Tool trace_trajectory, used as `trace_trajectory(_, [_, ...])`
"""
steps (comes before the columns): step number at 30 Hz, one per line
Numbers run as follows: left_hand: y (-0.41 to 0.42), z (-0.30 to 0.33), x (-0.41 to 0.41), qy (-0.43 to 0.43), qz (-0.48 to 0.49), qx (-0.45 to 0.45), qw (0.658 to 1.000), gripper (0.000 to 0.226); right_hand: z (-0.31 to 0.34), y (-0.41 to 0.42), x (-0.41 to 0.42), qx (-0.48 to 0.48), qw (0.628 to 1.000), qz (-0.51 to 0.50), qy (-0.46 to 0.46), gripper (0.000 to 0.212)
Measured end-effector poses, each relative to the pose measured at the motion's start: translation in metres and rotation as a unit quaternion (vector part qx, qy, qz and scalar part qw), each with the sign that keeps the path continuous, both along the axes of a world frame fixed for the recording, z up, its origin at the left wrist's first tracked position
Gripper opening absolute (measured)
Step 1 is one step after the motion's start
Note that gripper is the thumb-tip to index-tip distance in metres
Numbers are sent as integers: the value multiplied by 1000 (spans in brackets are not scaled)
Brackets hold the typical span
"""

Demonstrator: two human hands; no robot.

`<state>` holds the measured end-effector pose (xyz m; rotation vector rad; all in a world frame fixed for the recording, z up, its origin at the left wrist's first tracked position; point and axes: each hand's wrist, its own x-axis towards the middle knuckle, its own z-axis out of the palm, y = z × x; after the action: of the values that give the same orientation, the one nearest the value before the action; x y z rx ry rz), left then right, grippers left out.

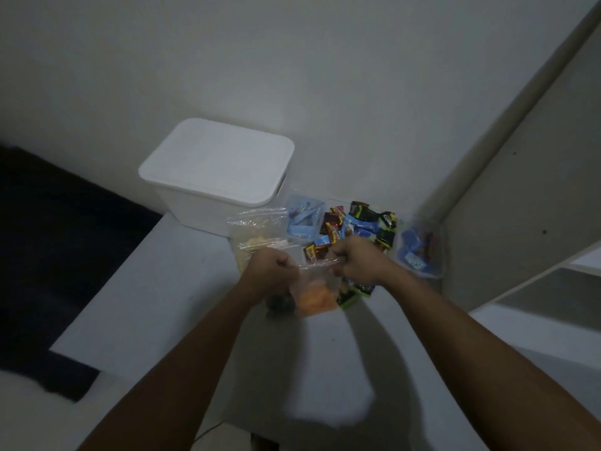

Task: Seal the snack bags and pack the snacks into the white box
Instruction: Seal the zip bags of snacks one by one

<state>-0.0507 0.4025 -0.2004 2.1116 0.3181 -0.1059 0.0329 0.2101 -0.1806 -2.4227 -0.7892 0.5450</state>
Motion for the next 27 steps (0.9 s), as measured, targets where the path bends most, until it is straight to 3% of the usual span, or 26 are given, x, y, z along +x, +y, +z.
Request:
trace_trajectory(4, [20, -14, -11, 18, 8, 81, 997, 4, -16, 27, -7, -1, 1000, 27, 9, 5])
trace_trajectory(8, [35, -17, -13, 24, 7, 129, 991, 9, -20, 43, -5, -36, 999, 29, 21, 12])
trace_trajectory(14, [59, 2, -1, 17, 60, 97, 993, 16, -13, 52, 10, -62, 997, 17, 34, 32])
trace_trajectory(21, [121, 44, 40, -57, 129, 69, 988, 15, 30, 98, 44, 37, 994, -91, -40, 12])
trace_trajectory(27, [192, 67, 83, -86, 199, 137, 967, 20, 41, 153, 79, 63, 978, -193, -41, 23])
